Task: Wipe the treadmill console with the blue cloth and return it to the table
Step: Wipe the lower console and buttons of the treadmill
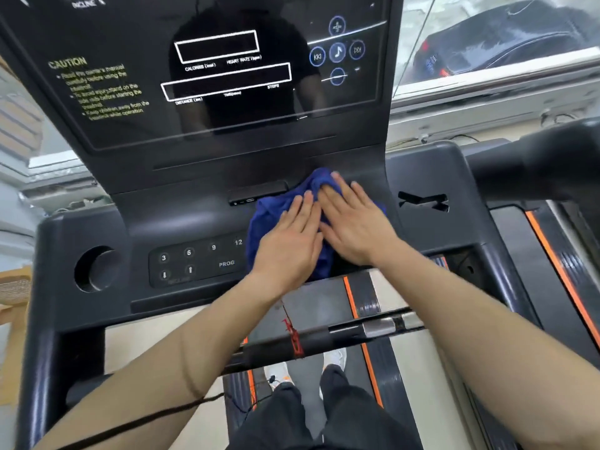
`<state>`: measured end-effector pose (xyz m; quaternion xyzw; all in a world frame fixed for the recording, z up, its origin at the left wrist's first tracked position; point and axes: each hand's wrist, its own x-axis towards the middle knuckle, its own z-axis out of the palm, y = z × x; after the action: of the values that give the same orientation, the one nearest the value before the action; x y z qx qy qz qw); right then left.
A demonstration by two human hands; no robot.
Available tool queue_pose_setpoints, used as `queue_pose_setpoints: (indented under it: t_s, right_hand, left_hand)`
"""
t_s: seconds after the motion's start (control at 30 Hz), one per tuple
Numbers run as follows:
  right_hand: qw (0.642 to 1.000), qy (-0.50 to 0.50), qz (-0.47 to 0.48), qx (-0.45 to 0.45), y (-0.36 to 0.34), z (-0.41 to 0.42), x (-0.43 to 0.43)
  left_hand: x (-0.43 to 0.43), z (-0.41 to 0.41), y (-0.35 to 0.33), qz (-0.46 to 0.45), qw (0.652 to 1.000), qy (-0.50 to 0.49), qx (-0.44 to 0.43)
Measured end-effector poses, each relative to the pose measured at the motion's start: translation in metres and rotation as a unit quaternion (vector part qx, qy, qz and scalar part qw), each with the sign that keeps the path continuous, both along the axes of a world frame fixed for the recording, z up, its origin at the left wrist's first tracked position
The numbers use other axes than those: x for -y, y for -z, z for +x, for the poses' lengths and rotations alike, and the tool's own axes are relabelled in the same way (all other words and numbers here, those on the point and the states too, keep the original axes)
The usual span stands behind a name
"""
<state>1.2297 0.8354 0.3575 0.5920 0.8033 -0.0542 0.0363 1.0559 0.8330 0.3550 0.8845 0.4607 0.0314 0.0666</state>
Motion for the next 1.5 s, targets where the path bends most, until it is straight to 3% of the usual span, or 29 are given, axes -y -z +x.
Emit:
queue_pose_setpoints:
  t_s: [0.1,0.2,0.27,0.37,0.47,0.57,0.73,0.9,1.0,1.2,1.33,1.5]
  right_hand:
    - [0.998,0.057,-0.01,0.001,0.0,0.044,-0.013]
    - [0.994,0.111,-0.018,-0.003,0.014,0.071,0.008]
    - [0.993,0.112,-0.039,0.01,0.023,0.067,0.035]
    - [0.992,0.125,0.012,-0.017,0.021,0.038,0.077]
    - [0.994,0.085,0.024,-0.068,0.015,0.019,0.086]
    - [0.998,0.03,0.02,-0.06,0.011,0.026,0.04]
    - [0.995,0.09,0.01,-0.033,0.013,0.046,0.001]
    - [0.992,0.112,0.049,-0.021,0.02,0.053,0.074]
    - [0.997,0.053,0.056,-0.029,0.02,0.038,0.102]
    - [0.998,-0.041,0.028,-0.034,0.016,0.017,0.031]
    - [0.995,-0.096,0.035,0.019,0.003,0.02,-0.027]
    - [0.997,-0.015,0.07,0.036,-0.002,0.055,-0.038]
  left_hand:
    - [-0.026,0.049,-0.003,-0.053,0.998,0.004,0.025]
    - [-0.026,0.076,-0.005,-0.051,0.998,0.046,-0.01]
    - [-0.007,0.074,-0.005,-0.049,0.995,0.081,-0.026]
    - [0.022,0.048,0.002,-0.06,0.992,0.106,-0.02]
    - [0.027,0.013,0.005,-0.059,0.988,0.134,-0.039]
    - [-0.001,0.01,-0.002,-0.027,0.995,0.085,-0.039]
    - [-0.032,0.059,-0.009,-0.058,0.997,0.021,-0.041]
    - [0.018,0.061,0.004,-0.044,0.99,0.113,-0.074]
    - [0.042,0.031,0.011,-0.062,0.985,0.147,-0.067]
    - [0.02,0.005,0.001,-0.014,0.999,0.014,-0.045]
    - [-0.006,0.022,-0.006,-0.032,0.997,-0.066,-0.03]
    - [-0.037,0.056,-0.011,-0.008,0.999,-0.031,-0.02]
